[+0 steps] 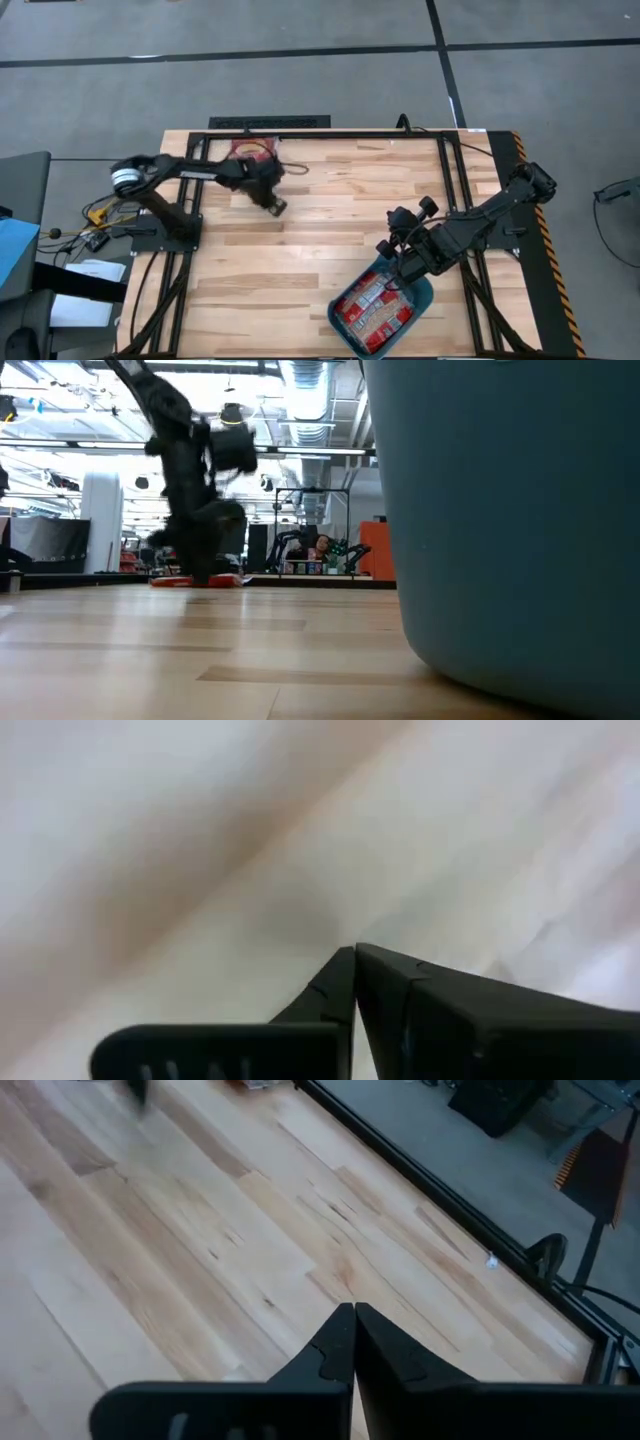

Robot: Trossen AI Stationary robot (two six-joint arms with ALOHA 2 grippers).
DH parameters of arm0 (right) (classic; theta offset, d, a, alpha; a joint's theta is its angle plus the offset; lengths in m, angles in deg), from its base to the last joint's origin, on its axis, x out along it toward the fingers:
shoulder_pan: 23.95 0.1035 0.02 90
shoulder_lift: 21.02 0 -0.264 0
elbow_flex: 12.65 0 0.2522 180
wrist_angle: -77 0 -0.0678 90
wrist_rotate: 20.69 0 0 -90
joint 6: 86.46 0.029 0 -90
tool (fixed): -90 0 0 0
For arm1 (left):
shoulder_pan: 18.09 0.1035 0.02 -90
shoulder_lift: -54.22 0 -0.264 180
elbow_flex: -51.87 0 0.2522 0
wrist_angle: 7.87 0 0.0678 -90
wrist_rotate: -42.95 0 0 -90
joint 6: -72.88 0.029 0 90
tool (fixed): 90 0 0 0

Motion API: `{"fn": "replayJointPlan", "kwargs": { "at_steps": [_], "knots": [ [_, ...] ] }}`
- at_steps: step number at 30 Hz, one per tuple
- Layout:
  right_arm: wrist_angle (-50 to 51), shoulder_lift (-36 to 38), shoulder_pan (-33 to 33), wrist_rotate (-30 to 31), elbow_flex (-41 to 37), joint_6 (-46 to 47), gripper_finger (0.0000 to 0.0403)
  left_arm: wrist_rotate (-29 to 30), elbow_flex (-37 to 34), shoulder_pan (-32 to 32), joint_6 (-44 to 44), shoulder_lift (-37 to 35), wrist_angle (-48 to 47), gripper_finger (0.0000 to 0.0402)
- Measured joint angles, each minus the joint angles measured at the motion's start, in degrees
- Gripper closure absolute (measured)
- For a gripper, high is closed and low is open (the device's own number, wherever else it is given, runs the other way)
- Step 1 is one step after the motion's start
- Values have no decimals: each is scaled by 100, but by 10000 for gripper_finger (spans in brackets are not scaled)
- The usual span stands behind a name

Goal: Sort popcorn bags into baskets
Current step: Put the popcorn bag into the blue container

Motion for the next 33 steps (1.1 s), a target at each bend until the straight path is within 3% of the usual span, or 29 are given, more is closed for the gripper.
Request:
{"fn": "replayJointPlan", "kwargs": {
  "at_steps": [4,15,19,26,33],
  "knots": [
    [0,0,-46,33,0,-2,375,2403,251,40,550,-453,-133,401],
    [-59,2,-117,136,0,-4,376,3194,154,1821,1396,-324,825,401],
    [-61,2,-117,133,0,-4,369,2894,134,2093,1381,95,935,401],
    [-59,2,-100,128,0,-4,376,1996,180,1994,1042,724,485,401],
    [-61,2,-102,130,0,-22,383,-521,145,832,-273,546,204,401]
  ]
}}
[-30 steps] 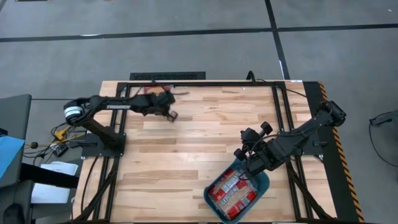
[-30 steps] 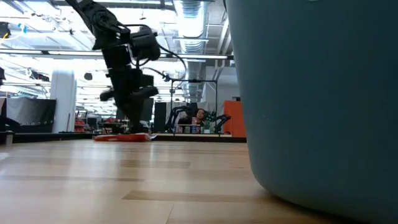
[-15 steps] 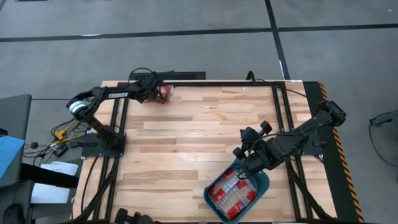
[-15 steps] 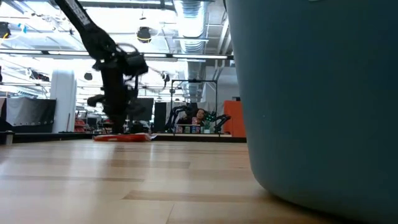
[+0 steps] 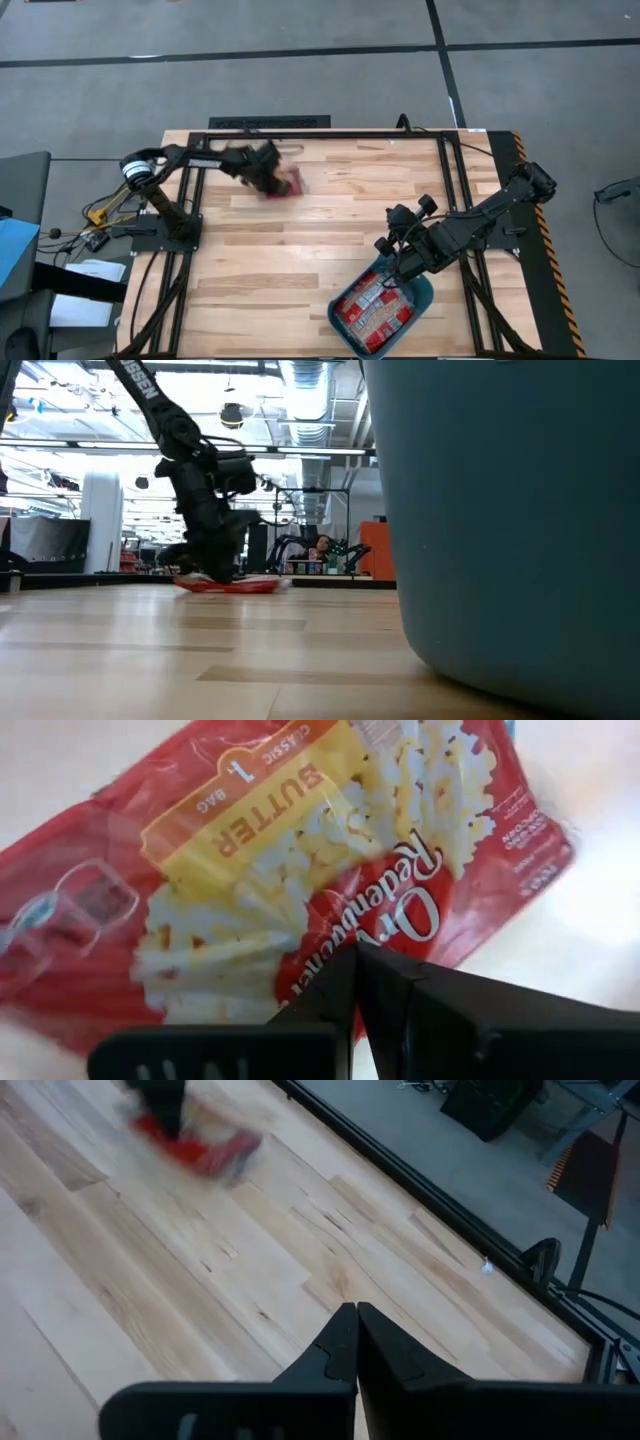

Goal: Sort popcorn bags into baskets
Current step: Put the popcorn bag into the blue container

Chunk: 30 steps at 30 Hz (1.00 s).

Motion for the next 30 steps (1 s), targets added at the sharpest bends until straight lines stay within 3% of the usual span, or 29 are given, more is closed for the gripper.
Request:
{"fn": "replayJointPlan", "kwargs": {
  "at_steps": [3,7,10,12,14,19,25,30],
  "knots": [
    [-80,0,-2,4,0,6,375,-591,-22,-812,-819,49,667,401],
    [-396,0,-2,6,-2,-12,368,-539,7,-1847,-1718,168,2266,401],
    [-856,-13,-10,0,-69,-361,370,-405,230,-2169,-1892,122,2871,401],
    [-1213,-24,-11,-15,-129,-569,374,-436,416,-2223,-1858,-15,2789,401],
    [-1841,-18,-48,-14,-248,-764,380,-420,733,-2192,-1558,-180,2574,401],
    [-4063,-299,-345,-176,-793,-1842,393,320,1351,-1755,-474,-582,902,401],
    [-5922,-1040,-1182,-1814,-1023,-3180,391,-855,1373,-1007,279,-525,304,400],
    [-6227,-1556,-1704,-2802,-1028,-3432,394,-787,954,-658,335,-527,329,373]
  ]
}}
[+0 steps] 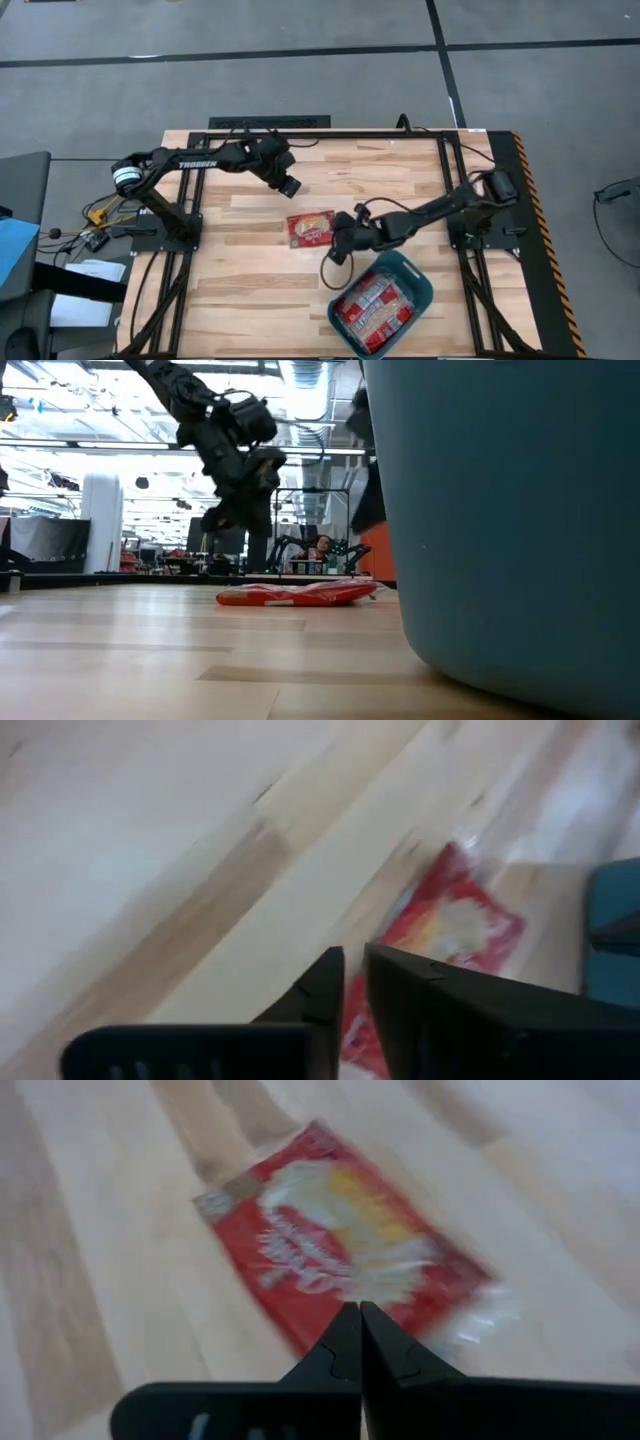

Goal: Sort popcorn bags into baskets
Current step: Put the popcorn bag into the blue container

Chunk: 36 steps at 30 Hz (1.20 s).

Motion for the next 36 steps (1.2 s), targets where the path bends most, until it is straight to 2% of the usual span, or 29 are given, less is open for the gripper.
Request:
{"fn": "replayJointPlan", "kwargs": {
  "at_steps": [5,9,13,27,34,36],
  "knots": [
    [-242,-408,-289,-701,8,-2,392,-110,-403,161,68,0,160,317],
    [-290,-766,-425,-994,8,0,389,-370,-684,192,0,0,429,275],
    [-331,-1022,-567,-1077,31,-4,392,-445,-875,185,-88,-2,651,251],
    [-312,-997,-1091,-1115,132,-625,391,-661,-965,121,-221,120,904,245],
    [-445,-1021,-1089,-1111,132,-651,381,-760,-968,-107,-300,813,1099,245],
    [-471,-1033,-1089,-1109,132,-684,383,-963,-954,-157,-422,980,1328,245]
  ]
}}
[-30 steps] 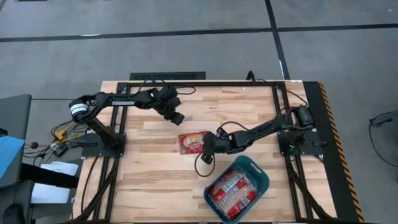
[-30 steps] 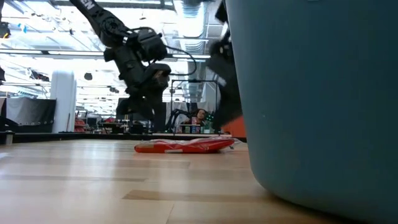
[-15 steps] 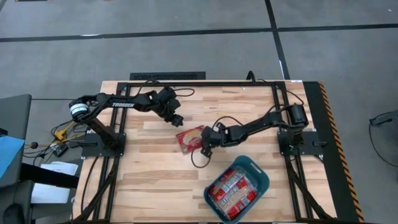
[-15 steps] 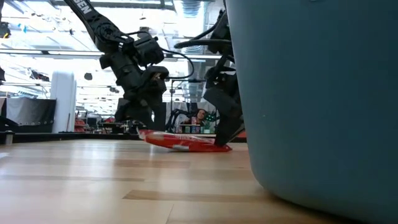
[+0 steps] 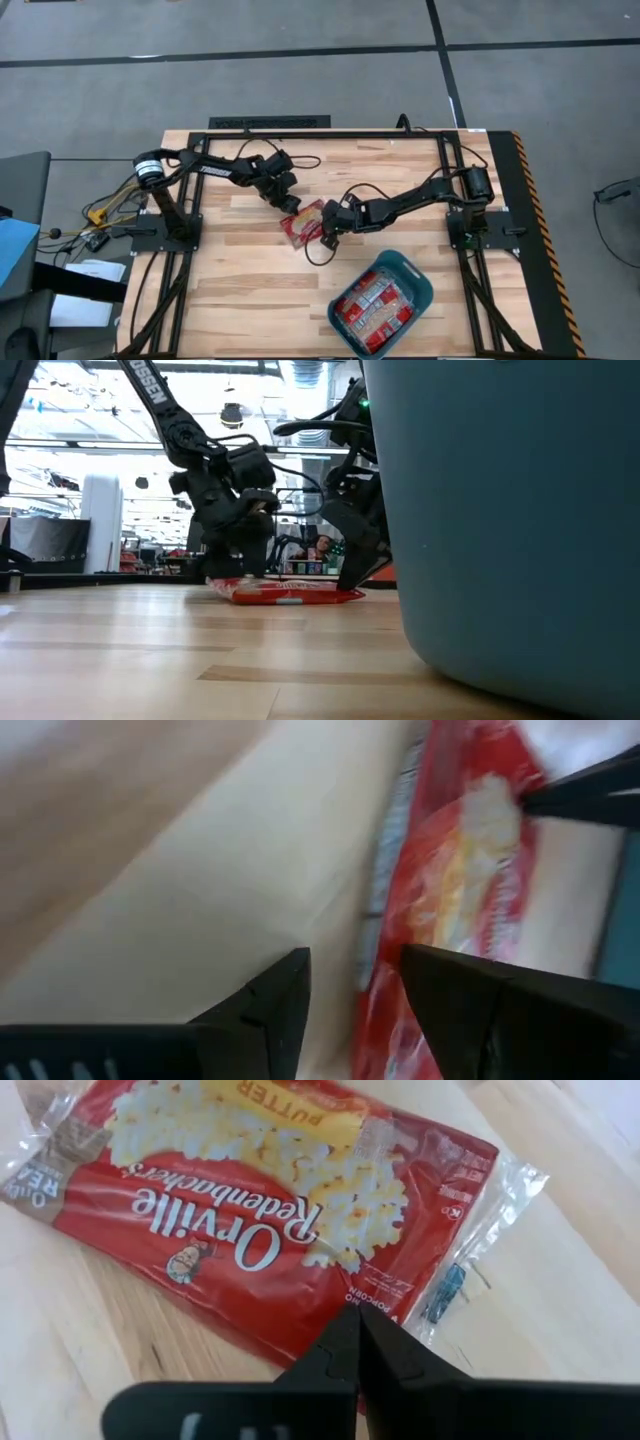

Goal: Sort popcorn bags into baskets
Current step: Put the popcorn bag into the blue container

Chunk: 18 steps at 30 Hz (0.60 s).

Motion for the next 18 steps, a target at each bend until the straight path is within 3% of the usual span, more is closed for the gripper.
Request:
{"fn": "replayJointPlan", "kwargs": {
  "at_steps": [7,13,18],
  "knots": [
    [-48,-1,-37,-4,0,-74,390,-577,15,-250,-647,501,1162,245],
    [-55,-1,-70,2,0,-134,382,-575,22,-427,-713,566,1298,247],
    [-104,16,-72,9,0,-248,391,-387,24,-513,-889,574,1306,298]
  ]
}}
